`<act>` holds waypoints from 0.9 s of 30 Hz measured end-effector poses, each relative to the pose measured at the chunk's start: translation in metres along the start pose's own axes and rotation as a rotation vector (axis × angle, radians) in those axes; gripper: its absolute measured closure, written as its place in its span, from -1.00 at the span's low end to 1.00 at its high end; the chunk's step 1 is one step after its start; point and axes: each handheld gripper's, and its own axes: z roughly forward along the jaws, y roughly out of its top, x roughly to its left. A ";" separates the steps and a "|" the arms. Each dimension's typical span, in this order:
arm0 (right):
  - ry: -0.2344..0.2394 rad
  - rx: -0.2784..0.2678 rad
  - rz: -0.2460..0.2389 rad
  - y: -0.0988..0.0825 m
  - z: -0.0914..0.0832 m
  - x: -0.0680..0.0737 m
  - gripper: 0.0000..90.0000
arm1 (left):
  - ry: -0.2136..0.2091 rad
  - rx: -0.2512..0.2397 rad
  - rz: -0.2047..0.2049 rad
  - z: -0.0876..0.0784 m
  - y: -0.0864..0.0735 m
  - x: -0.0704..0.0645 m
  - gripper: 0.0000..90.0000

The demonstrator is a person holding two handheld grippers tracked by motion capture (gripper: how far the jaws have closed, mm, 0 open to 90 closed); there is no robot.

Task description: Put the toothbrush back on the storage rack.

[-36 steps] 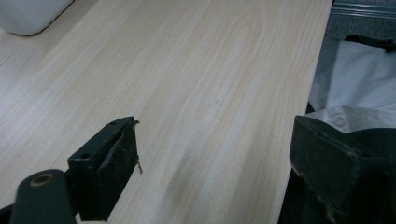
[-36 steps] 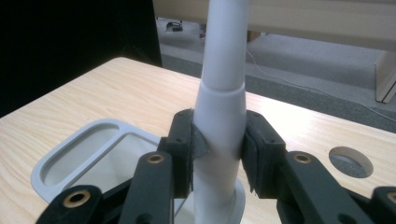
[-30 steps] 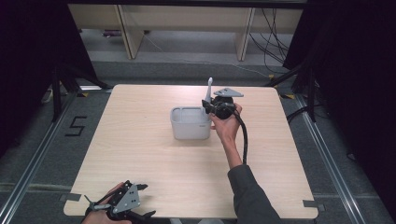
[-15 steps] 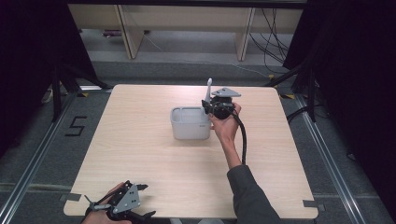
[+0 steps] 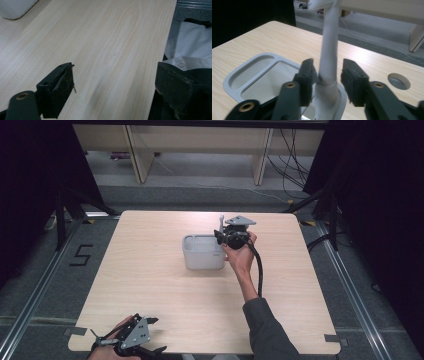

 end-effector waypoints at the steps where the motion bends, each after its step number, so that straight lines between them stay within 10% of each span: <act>1: 0.002 -0.008 -0.005 0.000 0.000 -0.001 0.23 | -0.006 -0.015 -0.008 0.001 0.000 0.000 -0.67; 27: 0.038 -0.033 0.063 0.000 -0.022 -0.006 -0.07 | -0.008 -0.013 -0.009 0.001 -0.001 -0.001 -0.67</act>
